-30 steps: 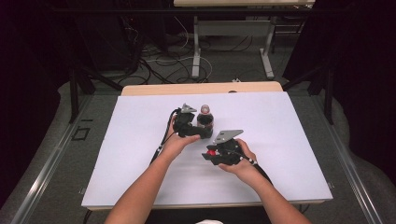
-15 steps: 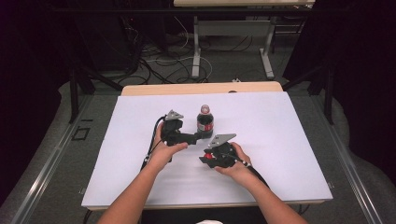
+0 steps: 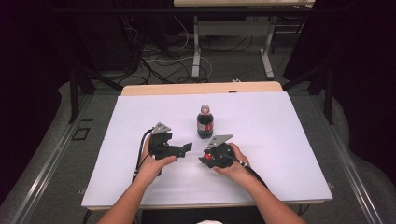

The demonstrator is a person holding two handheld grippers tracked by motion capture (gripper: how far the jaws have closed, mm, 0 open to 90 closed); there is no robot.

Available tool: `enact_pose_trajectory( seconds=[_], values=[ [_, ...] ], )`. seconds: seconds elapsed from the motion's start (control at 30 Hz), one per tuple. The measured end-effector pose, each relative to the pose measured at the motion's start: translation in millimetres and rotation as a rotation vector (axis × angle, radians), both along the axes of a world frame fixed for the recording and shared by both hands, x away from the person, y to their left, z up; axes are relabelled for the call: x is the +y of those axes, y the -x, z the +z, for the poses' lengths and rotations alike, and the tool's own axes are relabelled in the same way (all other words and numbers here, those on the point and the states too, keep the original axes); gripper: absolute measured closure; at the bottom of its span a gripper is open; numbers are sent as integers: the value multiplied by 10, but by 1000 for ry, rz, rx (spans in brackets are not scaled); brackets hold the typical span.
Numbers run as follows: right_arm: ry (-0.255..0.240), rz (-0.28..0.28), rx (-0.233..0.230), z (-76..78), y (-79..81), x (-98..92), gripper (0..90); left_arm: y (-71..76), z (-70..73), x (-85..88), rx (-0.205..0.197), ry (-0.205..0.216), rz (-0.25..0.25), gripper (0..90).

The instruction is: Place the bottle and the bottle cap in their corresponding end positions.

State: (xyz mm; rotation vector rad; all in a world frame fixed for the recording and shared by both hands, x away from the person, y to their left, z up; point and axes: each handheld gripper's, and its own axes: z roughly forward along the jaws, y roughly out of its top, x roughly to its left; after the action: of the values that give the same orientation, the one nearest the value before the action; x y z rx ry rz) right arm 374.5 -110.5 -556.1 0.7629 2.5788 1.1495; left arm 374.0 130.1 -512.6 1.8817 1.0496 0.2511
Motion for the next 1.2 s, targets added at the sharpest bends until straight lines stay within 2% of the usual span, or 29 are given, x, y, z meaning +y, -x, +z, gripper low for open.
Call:
enact_pose_trajectory(
  seconds=[0.07,0.17,0.33,0.37,0.43,0.5,0.53,0.57,0.63,0.7,0.73,0.83,0.87,0.97,1.07,1.13,1.17,1.2],
  values=[
    [-11,0,0,-10,-4,5,610,11,-28,38,2,-8,1,6],
    [-2,-1,-3,-23,-5,14,610,25,-70,71,16,0,16,6],
    [24,3,7,-43,-5,19,609,31,-65,90,8,11,19,6],
    [31,12,-10,-49,-20,13,609,33,-61,90,7,11,18,6],
    [32,13,-10,-52,-23,12,608,37,-59,86,4,10,15,6],
    [28,5,3,-52,-18,13,608,39,-62,78,2,12,16,6],
    [20,-6,-6,-59,-19,18,607,40,-65,75,7,13,18,6],
    [23,-5,14,-50,-14,17,607,41,-65,76,13,10,15,6],
    [17,5,17,-55,-28,13,606,41,-70,74,13,9,15,6],
    [3,-4,2,-66,-44,14,605,40,-74,79,12,7,13,6],
    [7,-13,12,-66,-39,11,605,41,-76,82,15,5,15,6],
    [6,-6,26,-64,-46,12,602,39,-87,91,12,7,16,6],
    [3,6,15,-67,-55,16,598,40,-85,95,17,7,17,6],
    [-6,-8,32,-67,-43,19,568,40,-88,106,18,7,21,6],
    [-21,0,24,-63,-47,24,545,39,-96,106,21,11,24,6],
    [-31,-12,32,-49,-31,26,530,37,-93,112,27,4,17,6],
    [-43,-18,20,-53,-33,28,521,36,-93,113,29,2,16,6],
    [-40,-9,25,-39,-42,19,511,34,-101,111,21,4,21,6]
  ],
)
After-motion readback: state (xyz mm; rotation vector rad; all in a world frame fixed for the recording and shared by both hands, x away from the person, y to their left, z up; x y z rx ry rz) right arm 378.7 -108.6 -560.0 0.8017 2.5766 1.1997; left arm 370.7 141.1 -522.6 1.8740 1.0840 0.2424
